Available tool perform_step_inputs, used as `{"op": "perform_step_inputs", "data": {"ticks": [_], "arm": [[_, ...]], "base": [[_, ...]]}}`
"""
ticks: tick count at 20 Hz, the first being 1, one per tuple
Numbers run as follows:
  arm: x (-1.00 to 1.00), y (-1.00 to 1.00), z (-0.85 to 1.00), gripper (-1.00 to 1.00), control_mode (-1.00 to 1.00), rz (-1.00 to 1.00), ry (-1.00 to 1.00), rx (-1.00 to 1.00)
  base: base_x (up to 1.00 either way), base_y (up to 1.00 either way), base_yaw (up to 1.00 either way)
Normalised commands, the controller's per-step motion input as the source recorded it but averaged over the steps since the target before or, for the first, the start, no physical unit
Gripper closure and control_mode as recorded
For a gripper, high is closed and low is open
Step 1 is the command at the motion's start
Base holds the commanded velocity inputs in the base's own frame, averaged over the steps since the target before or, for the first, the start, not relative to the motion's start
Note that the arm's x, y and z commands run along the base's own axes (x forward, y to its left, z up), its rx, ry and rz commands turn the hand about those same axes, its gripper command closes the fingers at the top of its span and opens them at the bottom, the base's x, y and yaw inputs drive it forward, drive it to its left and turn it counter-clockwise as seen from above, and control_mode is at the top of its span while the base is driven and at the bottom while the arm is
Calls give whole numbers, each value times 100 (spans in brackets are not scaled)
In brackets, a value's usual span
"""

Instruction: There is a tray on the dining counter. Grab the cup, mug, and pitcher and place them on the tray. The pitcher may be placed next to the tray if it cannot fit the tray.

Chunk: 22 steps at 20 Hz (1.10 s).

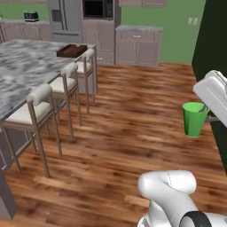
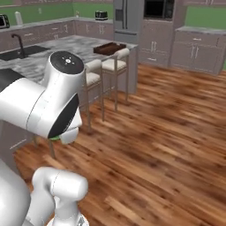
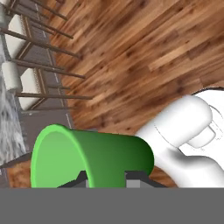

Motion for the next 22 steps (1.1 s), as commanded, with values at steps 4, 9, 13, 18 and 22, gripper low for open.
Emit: {"op": "perform_step_inputs", "data": {"ticks": [4, 9, 13, 18, 22], "arm": [[0, 0, 0, 100, 100, 0, 0, 0], [0, 0, 0, 100, 100, 0, 0, 0], [0, 0, 0, 100, 100, 0, 0, 0], [0, 0, 0, 100, 100, 0, 0, 0], [0, 0, 0, 100, 100, 0, 0, 0]], "base": [[77, -100, 37], [84, -100, 50], [71, -100, 51], [50, -100, 47], [44, -100, 45]]}}
